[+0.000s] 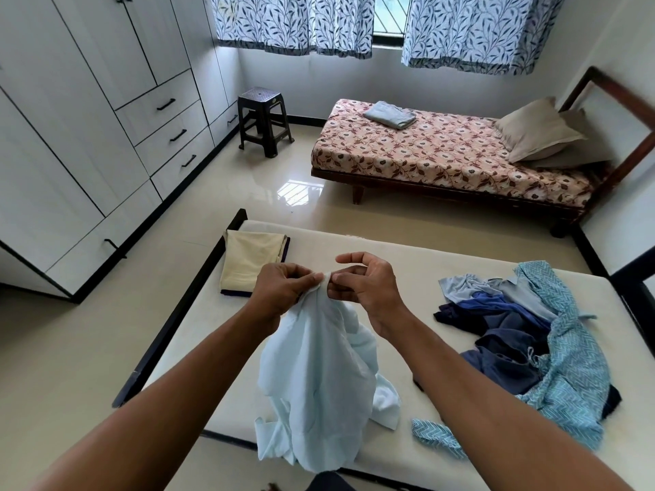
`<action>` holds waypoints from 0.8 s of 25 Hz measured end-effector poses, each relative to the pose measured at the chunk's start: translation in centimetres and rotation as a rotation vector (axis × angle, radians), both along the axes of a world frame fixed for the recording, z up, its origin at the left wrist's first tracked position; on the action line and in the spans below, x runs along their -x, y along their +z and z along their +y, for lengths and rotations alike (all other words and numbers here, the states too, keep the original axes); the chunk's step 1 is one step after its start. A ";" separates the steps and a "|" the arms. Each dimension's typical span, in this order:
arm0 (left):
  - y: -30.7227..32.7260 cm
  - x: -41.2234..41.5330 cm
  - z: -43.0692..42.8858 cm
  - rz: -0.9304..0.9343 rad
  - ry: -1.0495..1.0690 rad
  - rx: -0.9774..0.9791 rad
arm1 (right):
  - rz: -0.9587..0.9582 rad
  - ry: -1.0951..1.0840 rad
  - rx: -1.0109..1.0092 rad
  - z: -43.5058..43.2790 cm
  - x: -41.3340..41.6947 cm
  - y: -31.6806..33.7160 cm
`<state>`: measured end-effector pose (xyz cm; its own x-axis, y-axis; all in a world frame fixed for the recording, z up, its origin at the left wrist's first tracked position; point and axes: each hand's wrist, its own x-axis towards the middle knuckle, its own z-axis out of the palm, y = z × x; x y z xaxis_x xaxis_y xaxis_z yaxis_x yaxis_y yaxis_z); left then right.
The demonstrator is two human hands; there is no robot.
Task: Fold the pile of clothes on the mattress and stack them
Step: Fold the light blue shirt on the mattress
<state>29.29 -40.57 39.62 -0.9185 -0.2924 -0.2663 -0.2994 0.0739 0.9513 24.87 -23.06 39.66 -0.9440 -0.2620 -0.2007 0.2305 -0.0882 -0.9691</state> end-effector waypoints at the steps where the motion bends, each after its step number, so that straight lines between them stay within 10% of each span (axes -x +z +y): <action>1: 0.0 0.0 -0.1 0.019 -0.006 0.003 | -0.051 -0.008 0.044 0.0 0.0 0.0; 20: -1.6 0.4 -0.2 -0.151 -0.141 0.033 | -0.012 0.055 -0.202 0.1 -0.6 0.1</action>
